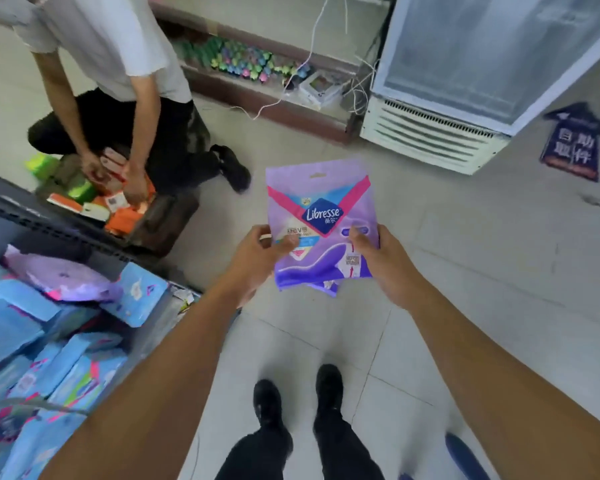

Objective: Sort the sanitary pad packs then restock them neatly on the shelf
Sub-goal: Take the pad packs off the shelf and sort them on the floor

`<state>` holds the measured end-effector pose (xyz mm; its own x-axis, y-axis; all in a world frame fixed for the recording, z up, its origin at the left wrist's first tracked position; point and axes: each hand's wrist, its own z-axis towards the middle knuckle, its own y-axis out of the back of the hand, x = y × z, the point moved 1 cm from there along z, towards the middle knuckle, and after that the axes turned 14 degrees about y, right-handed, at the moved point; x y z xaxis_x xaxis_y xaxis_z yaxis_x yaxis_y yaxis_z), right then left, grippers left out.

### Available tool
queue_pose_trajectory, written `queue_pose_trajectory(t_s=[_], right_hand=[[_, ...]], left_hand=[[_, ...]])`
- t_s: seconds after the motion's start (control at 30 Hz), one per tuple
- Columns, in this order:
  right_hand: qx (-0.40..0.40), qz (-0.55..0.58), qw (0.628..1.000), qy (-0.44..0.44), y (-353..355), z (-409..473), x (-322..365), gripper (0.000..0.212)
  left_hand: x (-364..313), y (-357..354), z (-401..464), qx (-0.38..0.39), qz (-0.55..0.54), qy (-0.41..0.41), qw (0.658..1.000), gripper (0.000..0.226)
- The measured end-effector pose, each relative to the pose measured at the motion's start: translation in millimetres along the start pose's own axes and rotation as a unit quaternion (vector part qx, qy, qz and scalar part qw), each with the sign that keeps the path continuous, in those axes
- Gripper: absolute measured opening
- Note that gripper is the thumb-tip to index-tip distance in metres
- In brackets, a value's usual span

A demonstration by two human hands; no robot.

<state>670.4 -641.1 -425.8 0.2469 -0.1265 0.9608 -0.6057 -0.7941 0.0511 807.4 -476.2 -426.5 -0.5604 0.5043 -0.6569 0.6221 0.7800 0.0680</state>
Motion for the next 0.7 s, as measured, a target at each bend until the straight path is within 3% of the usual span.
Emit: queue_pose_trajectory(t_s=[0.13, 0.27, 0.4, 0.53, 0.7], right_hand=[[-0.061, 0.014, 0.997, -0.045, 35, 20, -16, 0.007], [-0.154, -0.002, 0.985, -0.078, 59, 41, -33, 0.038], [-0.22, -0.005, 0.969, -0.111, 75, 78, -65, 0.041], [-0.23, -0.03, 0.962, -0.141, 91, 113, -122, 0.039], [-0.234, -0.098, 0.951, -0.174, 121, 155, -246, 0.036]], left_hand=[[-25, -39, 43, 0.004, 0.064, 0.005, 0.998, 0.044], [-43, -72, 85, 0.045, 0.116, 0.01, 0.992, 0.047], [-51, -102, 138, 0.082, 0.115, 0.043, 0.989, 0.048], [-28, -128, 201, 0.091, 0.174, 0.051, 0.979, 0.042], [46, -174, 307, 0.061, 0.273, 0.038, 0.959, 0.039]])
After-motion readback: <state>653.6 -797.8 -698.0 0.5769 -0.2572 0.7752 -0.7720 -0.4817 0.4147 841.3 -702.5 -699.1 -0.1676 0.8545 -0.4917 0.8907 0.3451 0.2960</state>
